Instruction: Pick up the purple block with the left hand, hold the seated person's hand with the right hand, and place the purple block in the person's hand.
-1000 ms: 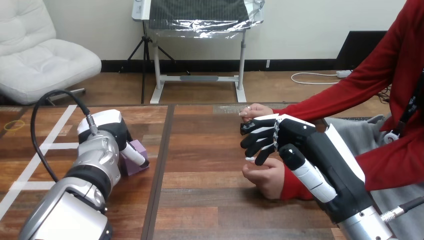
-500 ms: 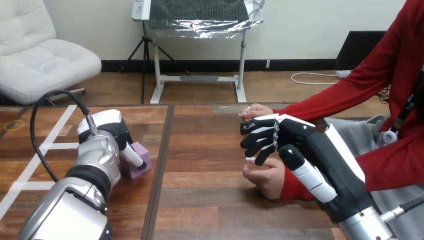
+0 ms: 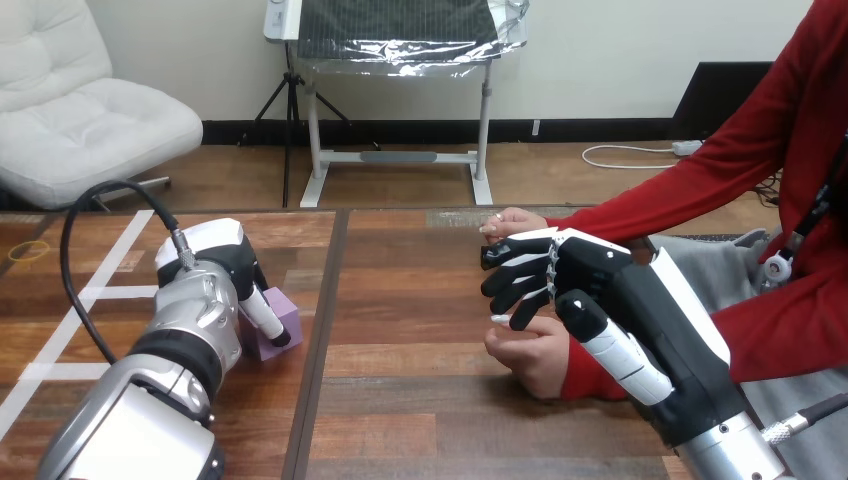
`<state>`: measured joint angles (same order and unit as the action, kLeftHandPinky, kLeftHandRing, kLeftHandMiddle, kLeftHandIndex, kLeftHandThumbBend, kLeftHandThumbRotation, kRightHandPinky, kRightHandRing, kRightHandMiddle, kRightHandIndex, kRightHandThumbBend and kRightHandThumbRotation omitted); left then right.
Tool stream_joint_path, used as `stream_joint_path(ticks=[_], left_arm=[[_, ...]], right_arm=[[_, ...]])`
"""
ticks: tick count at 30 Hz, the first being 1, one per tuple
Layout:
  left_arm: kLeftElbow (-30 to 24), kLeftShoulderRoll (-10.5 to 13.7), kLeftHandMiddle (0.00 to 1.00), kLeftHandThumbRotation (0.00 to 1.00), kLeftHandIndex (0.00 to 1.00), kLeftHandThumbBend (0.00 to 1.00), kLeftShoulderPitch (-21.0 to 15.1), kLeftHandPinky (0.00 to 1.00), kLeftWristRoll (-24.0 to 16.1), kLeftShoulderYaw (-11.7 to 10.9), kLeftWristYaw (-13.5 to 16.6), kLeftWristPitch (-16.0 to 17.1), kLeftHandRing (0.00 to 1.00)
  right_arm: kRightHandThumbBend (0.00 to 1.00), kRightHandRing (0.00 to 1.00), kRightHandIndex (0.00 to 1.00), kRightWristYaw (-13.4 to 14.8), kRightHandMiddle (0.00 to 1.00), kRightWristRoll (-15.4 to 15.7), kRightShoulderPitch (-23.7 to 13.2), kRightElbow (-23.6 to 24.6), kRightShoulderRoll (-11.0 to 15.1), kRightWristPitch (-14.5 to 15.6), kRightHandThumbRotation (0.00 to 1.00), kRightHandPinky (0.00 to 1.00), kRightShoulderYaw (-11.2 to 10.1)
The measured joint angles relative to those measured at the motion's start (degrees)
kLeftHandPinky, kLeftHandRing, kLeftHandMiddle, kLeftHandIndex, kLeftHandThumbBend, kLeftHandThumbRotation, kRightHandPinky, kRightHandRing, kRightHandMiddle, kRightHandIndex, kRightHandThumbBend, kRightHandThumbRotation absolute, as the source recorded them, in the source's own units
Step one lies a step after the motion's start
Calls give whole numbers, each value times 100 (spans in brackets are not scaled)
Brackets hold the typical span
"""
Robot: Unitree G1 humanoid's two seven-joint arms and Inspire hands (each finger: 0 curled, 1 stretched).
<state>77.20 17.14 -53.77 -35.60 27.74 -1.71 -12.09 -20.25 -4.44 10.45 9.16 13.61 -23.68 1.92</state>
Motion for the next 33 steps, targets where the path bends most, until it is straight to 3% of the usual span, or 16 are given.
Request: stream_joint_path(ticks=[5, 19, 33], left_arm=[[0, -1, 58, 6, 62, 72, 0, 34, 5, -1, -3, -1, 49], [1, -1, 48, 0, 63, 71, 2, 24, 5, -3, 60, -3, 37], [1, -8, 43, 0, 64, 71, 27, 21, 9, -6, 189, -7, 32]], right_arm=[[85, 55, 65, 0, 60, -4, 0, 0, 0, 0, 90, 44, 0], [84, 55, 65, 0, 60, -4, 0, 0, 0, 0, 90, 44, 0], [86, 55, 65, 0, 59, 6, 0, 0, 0, 1, 91, 44, 0]])
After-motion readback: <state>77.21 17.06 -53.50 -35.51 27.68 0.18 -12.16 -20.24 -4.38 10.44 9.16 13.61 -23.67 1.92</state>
